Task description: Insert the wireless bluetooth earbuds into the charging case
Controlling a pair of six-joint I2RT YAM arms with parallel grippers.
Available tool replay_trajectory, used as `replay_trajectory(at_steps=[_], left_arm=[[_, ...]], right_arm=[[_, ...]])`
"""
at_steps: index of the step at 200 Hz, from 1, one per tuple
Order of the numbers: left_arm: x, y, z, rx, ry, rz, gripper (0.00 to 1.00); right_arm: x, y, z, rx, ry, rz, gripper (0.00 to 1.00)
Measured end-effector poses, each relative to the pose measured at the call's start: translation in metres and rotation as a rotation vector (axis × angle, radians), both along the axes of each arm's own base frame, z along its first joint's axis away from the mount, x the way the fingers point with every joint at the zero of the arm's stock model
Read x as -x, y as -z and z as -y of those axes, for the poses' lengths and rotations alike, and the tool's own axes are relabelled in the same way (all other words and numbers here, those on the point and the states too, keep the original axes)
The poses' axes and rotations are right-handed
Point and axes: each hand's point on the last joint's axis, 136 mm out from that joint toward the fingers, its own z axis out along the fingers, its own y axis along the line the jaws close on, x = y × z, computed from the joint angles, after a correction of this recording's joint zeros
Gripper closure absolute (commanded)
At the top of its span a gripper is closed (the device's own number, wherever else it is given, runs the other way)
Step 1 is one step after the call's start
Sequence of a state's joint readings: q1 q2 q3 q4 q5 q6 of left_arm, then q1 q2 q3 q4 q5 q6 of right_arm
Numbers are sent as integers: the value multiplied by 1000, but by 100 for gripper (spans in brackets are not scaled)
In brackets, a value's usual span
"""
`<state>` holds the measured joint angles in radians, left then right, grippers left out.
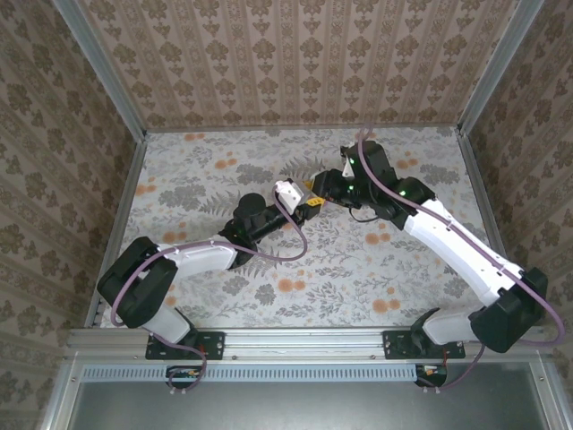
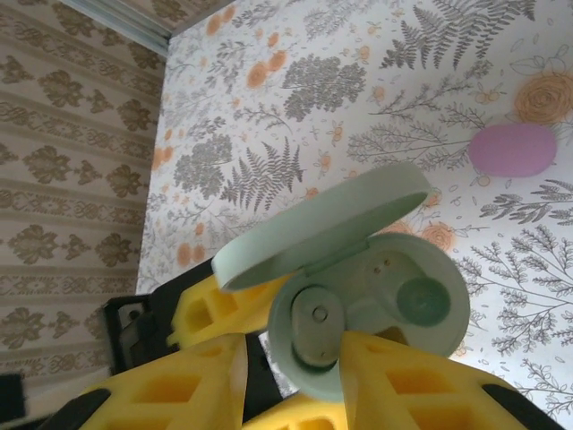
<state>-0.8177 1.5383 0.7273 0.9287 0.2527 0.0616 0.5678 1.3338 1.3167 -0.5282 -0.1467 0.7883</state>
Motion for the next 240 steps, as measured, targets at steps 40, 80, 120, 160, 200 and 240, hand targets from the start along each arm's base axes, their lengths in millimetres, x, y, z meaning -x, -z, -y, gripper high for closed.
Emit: replay_trajectory(at_steps=[40,80,120,160,200,240], left_arm=[[-5,-2,-5,4,-15,3,71],[-10,-12,-28,24,-58,16,71],[-16,-35,-62,62,-130,42,71],[-30,-47,-111,93,-246,25,70],[-38,-53,-156,114,-351,-4,71],[-35,-62,-199,139,-463,0,71]], right_arm=[[13,-41,20,-44,16,110,63],[1,-31,57,-28,117,104,62],[-16,30,69,35,156,-40,62],[-29,100,41,75,71,-220,62],[-32,167,-14,150,-95,-359,63],[-45,192,-81,178,-246,-359,63]])
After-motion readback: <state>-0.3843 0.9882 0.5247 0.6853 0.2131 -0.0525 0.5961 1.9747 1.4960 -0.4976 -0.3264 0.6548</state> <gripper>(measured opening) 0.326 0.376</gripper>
